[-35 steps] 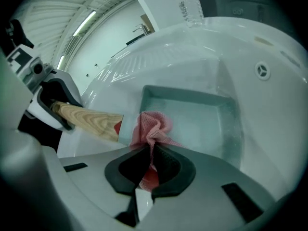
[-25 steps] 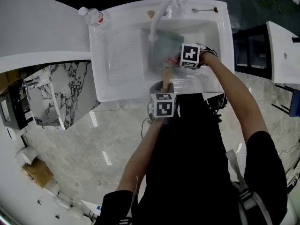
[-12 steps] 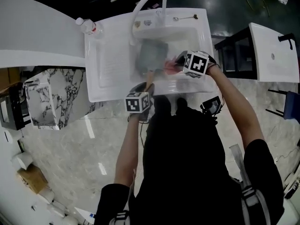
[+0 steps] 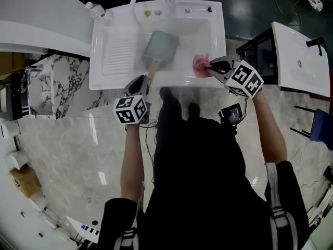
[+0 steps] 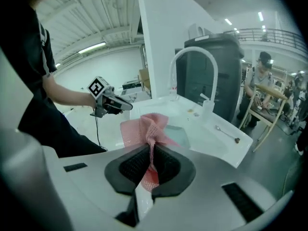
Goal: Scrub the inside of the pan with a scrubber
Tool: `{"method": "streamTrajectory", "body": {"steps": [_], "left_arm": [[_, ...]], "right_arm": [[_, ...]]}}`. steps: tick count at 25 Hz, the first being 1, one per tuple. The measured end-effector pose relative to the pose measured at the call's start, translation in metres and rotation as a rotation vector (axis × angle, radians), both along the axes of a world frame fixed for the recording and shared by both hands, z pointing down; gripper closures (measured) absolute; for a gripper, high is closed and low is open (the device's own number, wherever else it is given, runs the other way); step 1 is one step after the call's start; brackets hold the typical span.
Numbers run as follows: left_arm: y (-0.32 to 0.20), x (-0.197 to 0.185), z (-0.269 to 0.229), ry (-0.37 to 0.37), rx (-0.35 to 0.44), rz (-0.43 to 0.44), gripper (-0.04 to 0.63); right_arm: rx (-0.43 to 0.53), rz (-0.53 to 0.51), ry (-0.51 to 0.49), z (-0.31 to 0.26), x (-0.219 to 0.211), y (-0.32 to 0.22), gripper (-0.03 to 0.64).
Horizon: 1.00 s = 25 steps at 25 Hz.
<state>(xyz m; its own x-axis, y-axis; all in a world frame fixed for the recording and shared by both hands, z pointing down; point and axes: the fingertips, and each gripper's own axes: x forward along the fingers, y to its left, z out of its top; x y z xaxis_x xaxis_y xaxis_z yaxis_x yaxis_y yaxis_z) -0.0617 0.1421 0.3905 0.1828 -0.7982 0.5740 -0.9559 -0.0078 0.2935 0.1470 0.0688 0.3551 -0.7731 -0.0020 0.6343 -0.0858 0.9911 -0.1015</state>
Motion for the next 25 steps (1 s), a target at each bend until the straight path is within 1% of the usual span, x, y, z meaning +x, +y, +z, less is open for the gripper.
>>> {"method": "streamTrajectory", "body": {"steps": [3, 5, 8, 11, 14, 18, 20, 25], "left_arm": [[0.005, 0.02, -0.05, 0.035, 0.159, -0.017, 0.546], [0.009, 0.032, -0.081, 0.053, 0.243, -0.027, 0.549], [0.018, 0.052, -0.122, 0.037, 0.328, -0.018, 0.551], [0.03, 0.068, -0.16, 0.028, 0.398, 0.001, 0.551], [0.039, 0.074, -0.189, 0.025, 0.441, 0.008, 0.551], [0.045, 0.077, -0.216, -0.004, 0.48, 0.02, 0.551], [0.047, 0.079, -0.223, -0.007, 0.493, 0.026, 0.551], [0.046, 0.085, -0.226, -0.017, 0.498, 0.044, 0.551]], "right_arm": [[0.021, 0.072, -0.086, -0.023, 0.018, 0.002, 0.581], [0.028, 0.139, -0.176, -0.047, 0.027, 0.002, 0.581], [0.046, 0.237, -0.321, -0.095, 0.045, 0.003, 0.581], [0.045, 0.278, -0.46, -0.139, 0.06, 0.011, 0.58], [0.036, 0.329, -0.578, -0.168, 0.067, 0.013, 0.58], [0.069, 0.392, -0.664, -0.19, 0.071, 0.016, 0.58], [0.085, 0.394, -0.688, -0.199, 0.068, 0.022, 0.581], [0.11, 0.375, -0.702, -0.21, 0.061, 0.035, 0.581]]}}
